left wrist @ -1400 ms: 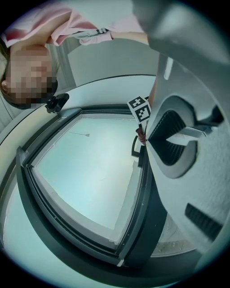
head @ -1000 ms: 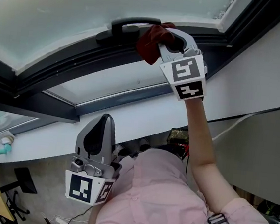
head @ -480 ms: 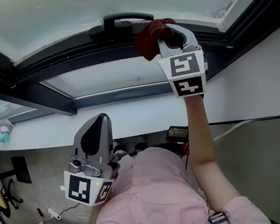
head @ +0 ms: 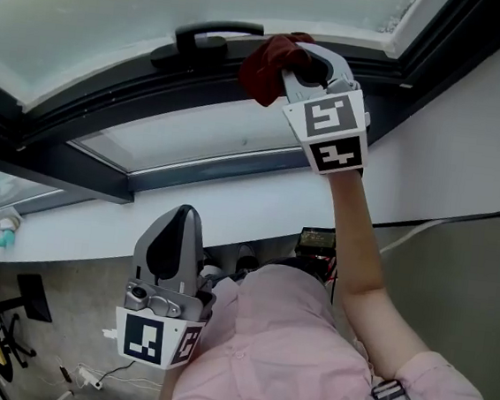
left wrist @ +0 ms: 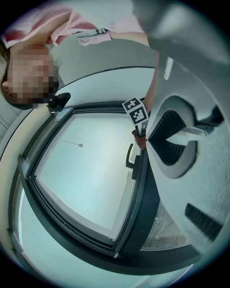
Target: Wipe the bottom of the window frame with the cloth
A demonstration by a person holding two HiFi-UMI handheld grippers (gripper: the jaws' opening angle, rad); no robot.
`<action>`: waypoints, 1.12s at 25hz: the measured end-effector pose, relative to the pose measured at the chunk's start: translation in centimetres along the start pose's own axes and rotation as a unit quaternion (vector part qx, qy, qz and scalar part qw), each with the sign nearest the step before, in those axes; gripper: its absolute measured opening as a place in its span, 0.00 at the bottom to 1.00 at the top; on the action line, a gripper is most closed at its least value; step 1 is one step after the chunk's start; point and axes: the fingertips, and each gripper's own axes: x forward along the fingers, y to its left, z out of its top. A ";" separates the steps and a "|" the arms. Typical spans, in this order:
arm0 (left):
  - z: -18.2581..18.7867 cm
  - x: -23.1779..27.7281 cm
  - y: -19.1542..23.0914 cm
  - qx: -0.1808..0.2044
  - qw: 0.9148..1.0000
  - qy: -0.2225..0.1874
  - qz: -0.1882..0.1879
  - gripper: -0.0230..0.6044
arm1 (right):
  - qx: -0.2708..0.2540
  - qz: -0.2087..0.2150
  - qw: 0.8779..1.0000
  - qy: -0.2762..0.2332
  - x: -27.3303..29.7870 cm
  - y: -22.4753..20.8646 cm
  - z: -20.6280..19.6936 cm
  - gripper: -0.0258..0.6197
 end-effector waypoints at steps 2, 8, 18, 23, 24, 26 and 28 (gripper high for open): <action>-0.2 0.1 -0.2 -0.001 1.000 0.002 -0.001 0.04 | 0.002 -0.001 1.000 -0.001 0.0 -0.2 -0.1 0.14; -0.3 0.5 -0.9 -0.003 1.000 0.003 -0.010 0.04 | 0.004 0.000 1.000 0.001 -0.2 -0.6 -0.4 0.14; -0.1 0.6 -1.2 -0.002 1.000 -0.003 -0.012 0.04 | 0.015 -0.012 1.000 0.006 -0.9 -2.4 -1.2 0.14; -0.2 0.7 -1.3 -0.003 1.000 -0.003 -0.013 0.04 | 0.017 -0.012 1.000 0.007 -0.9 -2.8 -1.5 0.14; -0.2 0.7 -1.3 -0.003 1.000 -0.003 -0.013 0.04 | 0.018 -0.012 1.000 0.008 -0.9 -2.9 -1.6 0.14; -0.3 0.7 -1.1 -0.004 1.000 -0.003 -0.012 0.04 | 0.021 -0.013 1.000 0.010 -0.9 -3.1 -1.8 0.14; -0.4 0.7 -1.0 -0.005 1.000 -0.002 -0.010 0.04 | 0.023 -0.014 1.000 0.011 -0.8 -3.3 -1.9 0.14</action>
